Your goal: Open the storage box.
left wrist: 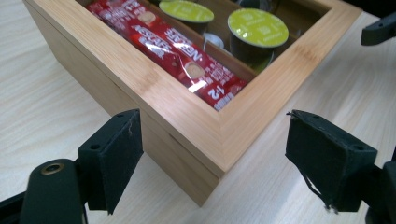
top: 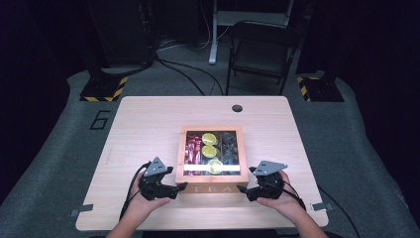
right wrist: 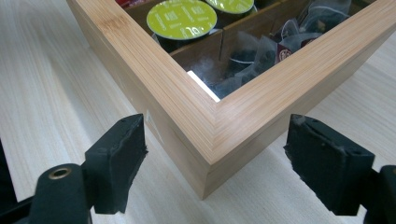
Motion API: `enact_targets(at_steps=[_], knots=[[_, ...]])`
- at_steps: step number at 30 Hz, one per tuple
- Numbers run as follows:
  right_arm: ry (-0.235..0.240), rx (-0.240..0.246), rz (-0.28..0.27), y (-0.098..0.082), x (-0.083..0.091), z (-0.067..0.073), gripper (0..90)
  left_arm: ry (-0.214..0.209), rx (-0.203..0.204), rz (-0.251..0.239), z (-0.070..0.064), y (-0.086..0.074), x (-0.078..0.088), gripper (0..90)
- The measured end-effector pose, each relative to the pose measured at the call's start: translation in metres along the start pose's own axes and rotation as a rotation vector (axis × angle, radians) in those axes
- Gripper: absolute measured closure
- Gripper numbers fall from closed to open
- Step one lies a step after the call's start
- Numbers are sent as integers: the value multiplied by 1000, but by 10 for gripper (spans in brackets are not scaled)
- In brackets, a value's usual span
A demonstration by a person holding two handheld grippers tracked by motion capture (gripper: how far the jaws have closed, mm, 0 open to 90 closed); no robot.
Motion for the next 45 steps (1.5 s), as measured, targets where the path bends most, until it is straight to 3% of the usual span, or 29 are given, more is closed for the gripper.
enact_targets(at_steps=[5,8,9,11,15,19,20,26,29,36,42,45], knots=[[2,-2,11,-4,-6,0,242,-9,-7,19,-2,-5,-4,197],[-1,8,35,-9,-11,1,242,-6,-31,48,-4,-11,-11,208],[-6,19,34,-9,-13,0,245,0,-36,55,-4,-12,-13,216],[-8,-3,39,-11,-14,-1,267,21,-51,72,-2,-16,-16,219],[-1,-24,60,-16,-18,-2,288,41,-55,67,1,-17,-17,271],[0,-7,70,-18,-21,-2,287,37,-57,65,1,-17,-16,288],[0,-25,75,-19,-21,-2,286,39,-56,61,2,-17,-16,290],[6,-25,77,-20,-21,-2,292,25,-46,62,2,-16,-15,294],[5,-22,60,-17,-19,-2,295,18,-37,51,2,-14,-13,306],[16,-34,16,-10,-11,-3,296,39,-66,48,1,-12,-11,317],[16,-47,-20,-4,-7,-3,351,-1,-26,29,-1,-8,-8,329],[15,-65,-28,-3,-6,-2,359,10,-27,21,-1,-7,-8,331]])
Point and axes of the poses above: each handheld gripper's, and its own axes: x roughly backward along the jaws, y roughly out of its top, z roughly to its left, the point moved 10 cm from there along -x, roughly forward along the jaws
